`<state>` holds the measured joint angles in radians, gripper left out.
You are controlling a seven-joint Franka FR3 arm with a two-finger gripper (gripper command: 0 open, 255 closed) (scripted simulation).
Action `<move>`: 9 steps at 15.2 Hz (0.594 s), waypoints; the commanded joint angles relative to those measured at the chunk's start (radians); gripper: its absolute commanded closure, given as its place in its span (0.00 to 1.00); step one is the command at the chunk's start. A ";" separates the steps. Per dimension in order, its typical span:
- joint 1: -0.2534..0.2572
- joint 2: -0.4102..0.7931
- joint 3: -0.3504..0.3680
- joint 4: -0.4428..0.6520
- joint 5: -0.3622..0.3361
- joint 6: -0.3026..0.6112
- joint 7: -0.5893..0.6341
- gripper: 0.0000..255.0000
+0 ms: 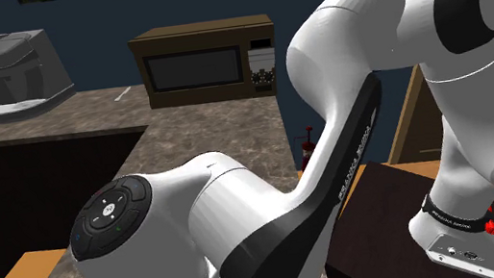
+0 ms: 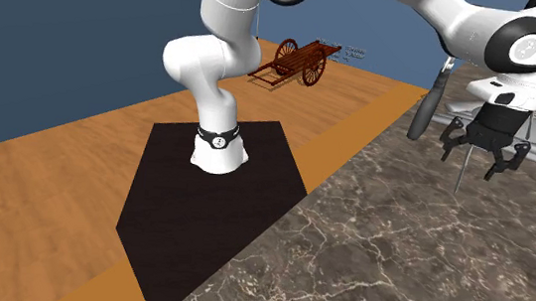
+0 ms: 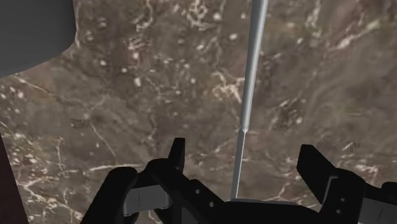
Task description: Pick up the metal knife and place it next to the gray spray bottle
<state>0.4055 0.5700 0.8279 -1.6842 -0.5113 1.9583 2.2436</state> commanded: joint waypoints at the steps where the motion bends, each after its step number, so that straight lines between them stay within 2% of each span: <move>1: 0.000 0.000 0.000 0.000 0.000 0.000 0.000 0.00; 5: 0.002 -0.039 0.027 0.076 0.040 -0.102 -0.026 0.00; 9: 0.002 -0.039 0.027 0.076 0.040 -0.102 -0.026 0.00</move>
<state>0.4080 0.5322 0.8543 -1.6086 -0.4719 1.8584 2.2182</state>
